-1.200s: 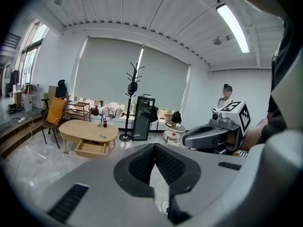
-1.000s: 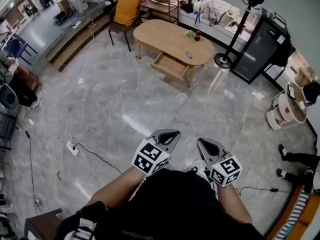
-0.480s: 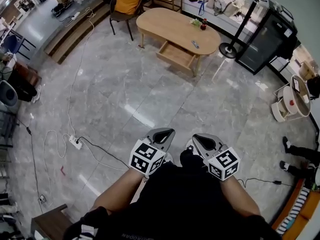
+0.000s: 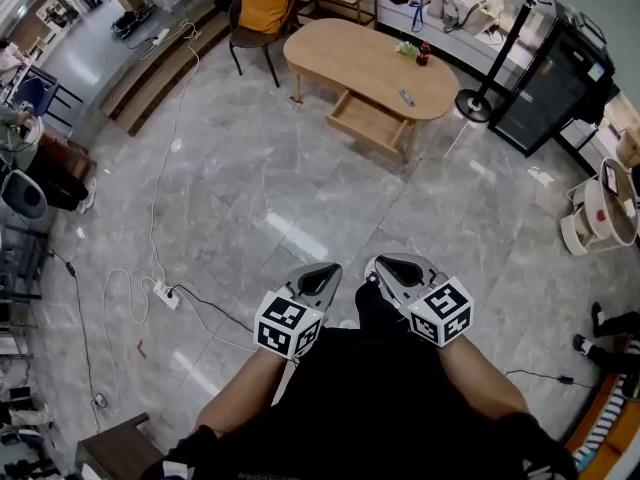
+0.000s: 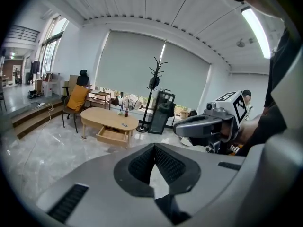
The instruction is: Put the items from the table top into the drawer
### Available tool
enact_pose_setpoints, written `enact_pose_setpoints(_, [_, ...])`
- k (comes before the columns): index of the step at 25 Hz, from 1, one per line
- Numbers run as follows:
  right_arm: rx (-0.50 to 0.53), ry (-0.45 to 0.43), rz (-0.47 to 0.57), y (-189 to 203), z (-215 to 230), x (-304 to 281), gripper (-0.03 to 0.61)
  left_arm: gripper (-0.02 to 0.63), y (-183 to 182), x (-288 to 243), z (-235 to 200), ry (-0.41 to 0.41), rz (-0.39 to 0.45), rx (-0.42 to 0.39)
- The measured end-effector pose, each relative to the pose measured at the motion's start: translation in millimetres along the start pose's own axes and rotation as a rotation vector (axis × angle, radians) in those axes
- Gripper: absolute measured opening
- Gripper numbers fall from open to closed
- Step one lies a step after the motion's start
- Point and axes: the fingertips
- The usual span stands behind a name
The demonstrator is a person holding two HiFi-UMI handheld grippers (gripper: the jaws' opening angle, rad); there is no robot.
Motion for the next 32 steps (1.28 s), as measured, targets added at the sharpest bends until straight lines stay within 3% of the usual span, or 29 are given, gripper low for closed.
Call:
enact_pose_setpoints(8, [-0.002, -0.004, 0.071, -84, 104, -27, 0.005, 0.002, -118, -37, -66, -0.057, 0.067, -0.015])
enact_pose_setpoints(12, [-0.020, -0.013, 0.088, -113, 153, -38, 0.005, 0.002, -159, -64, -86, -0.067, 0.063, -0.029])
enact_pose_setpoints(17, [-0.018, -0.022, 0.074, -127, 198, -53, 0.005, 0.002, -191, -97, -106, -0.076, 0.043, -0.024])
enact_pose_setpoints(23, [-0.059, -0.027, 0.049, -122, 224, -63, 0.005, 0.002, -204, -123, -122, -0.061, -0.034, -0.034])
enact_pose_setpoints(32, [-0.143, 0.043, 0.026, -120, 282, -93, 0.005, 0.002, -238, -174, -163, 0.009, -0.099, -0.104])
Point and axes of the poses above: the fingertips, and each gripper's own axes: x backward along the fingers, z to its right, y out of its underside, and after that the axes turned 15 degrees about -z, right-handed
